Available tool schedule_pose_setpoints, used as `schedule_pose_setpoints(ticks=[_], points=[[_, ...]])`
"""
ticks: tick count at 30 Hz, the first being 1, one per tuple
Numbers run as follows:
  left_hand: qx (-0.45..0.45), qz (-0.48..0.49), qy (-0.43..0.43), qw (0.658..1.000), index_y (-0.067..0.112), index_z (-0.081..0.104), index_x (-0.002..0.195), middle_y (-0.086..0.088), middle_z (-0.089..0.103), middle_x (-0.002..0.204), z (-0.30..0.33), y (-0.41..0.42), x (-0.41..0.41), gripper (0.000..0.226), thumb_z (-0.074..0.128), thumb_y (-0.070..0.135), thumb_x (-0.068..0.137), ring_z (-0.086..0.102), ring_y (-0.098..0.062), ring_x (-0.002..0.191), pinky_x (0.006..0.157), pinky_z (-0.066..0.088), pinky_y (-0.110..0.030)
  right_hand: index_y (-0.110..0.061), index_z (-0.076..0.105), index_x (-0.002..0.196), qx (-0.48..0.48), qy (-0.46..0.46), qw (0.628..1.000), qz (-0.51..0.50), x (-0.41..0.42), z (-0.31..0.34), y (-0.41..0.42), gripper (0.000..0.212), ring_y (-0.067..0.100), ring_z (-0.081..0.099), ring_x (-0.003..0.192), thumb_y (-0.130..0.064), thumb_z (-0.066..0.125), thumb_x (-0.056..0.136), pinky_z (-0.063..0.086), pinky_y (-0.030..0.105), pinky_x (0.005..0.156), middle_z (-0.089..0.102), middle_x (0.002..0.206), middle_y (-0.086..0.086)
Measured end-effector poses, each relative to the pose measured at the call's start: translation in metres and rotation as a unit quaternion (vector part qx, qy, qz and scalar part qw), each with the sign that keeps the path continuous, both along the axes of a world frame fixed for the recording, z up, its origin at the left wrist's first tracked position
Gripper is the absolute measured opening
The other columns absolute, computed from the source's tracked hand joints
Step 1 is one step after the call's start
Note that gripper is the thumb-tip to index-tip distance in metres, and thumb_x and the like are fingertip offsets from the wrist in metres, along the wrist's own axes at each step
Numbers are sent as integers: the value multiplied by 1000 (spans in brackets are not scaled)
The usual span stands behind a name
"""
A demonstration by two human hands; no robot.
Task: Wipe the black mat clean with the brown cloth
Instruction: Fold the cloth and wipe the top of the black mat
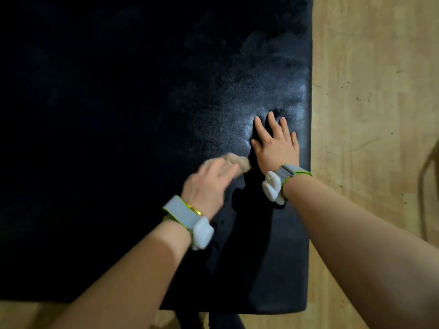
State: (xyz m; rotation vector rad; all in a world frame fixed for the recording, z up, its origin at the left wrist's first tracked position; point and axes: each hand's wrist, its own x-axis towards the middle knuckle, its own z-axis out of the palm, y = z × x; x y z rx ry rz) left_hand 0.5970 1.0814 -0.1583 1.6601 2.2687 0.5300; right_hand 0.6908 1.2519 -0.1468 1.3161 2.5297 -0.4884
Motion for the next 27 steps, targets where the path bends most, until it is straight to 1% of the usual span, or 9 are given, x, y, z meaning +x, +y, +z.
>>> schedule_pose_setpoints(ticks=[4, 6, 9, 12, 14, 17, 19, 24, 27], points=[[-16, 232, 41, 972, 26, 55, 128, -16, 51, 117, 3, -25, -82, 47, 47, 8, 86, 53, -41, 90, 63, 49, -46, -39, 12, 151, -6, -3, 1000, 1, -2, 2, 0, 53, 21, -5, 148, -42, 31, 102, 1, 45, 118, 0, 161, -7], [-28, 271, 50, 961, 21, 55, 131, -17, 50, 120, 9, -33, -93, 48, 51, 3, 87, 51, -41, 97, 69, 46, -47, -37, 9, 152, -11, -10, 1000, 6, -2, 4, -1, 53, 22, -6, 148, -40, 30, 103, 3, 47, 118, -2, 161, -6], [-9, 271, 17, 962, 27, 55, 129, -18, 52, 114, 12, -20, -69, 51, 51, 1, 86, 54, -41, 88, 67, 45, -46, -35, 8, 152, -22, -1, 1000, -5, -1, 12, -10, 53, 23, -6, 148, -35, 29, 104, 5, 48, 118, -3, 161, -5], [2, 139, -41, 989, 21, 60, 123, -17, 57, 104, 12, -17, 4, 47, 49, 1, 82, 57, -40, 74, 56, 44, -41, -31, 13, 153, -11, 47, 998, -41, 16, 18, -42, 54, 23, -2, 148, -22, 32, 103, 12, 45, 118, 0, 161, -3], [6, 41, -36, 999, 16, 64, 120, -16, 60, 102, 11, -26, 52, 50, 40, 6, 77, 60, -37, 70, 51, 49, -36, -28, 16, 152, 3, 57, 998, -41, 37, 16, -71, 57, 25, 1, 148, -14, 34, 100, 17, 44, 117, 3, 161, 0], [2, -4, 4, 1000, 16, 64, 119, -14, 60, 104, 8, -31, 59, 54, 31, 15, 76, 60, -35, 70, 45, 49, -33, -21, 19, 152, -9, 46, 998, -32, 63, 14, -103, 57, 28, 5, 148, -10, 36, 98, 18, 44, 116, 6, 161, 3], [-27, 15, 24, 999, 20, 58, 127, -14, 55, 113, 11, -28, 26, 56, 29, 16, 79, 56, -37, 79, 49, 45, -37, -20, 19, 152, -15, 31, 999, -21, 68, 13, -113, 58, 29, 5, 147, -12, 38, 98, 18, 45, 116, 7, 161, 4], [-50, 252, 15, 966, 28, 46, 138, -10, 41, 137, 5, -51, -53, 56, 50, 5, 87, 47, -37, 109, 75, 42, -42, -23, 14, 153, -14, 5, 1000, -1, 69, 16, -125, 55, 26, 0, 148, -19, 34, 102, 10, 42, 116, 1, 161, 0], [6, 197, -4, 980, 28, 51, 132, -16, 52, 124, 5, -51, -34, 57, 47, -2, 83, 55, -41, 94, 68, 48, -44, -24, 13, 153, -19, 0, 1000, 2, 69, 14, -128, 55, 25, -2, 148, -18, 33, 102, 8, 42, 117, 0, 161, -1]])
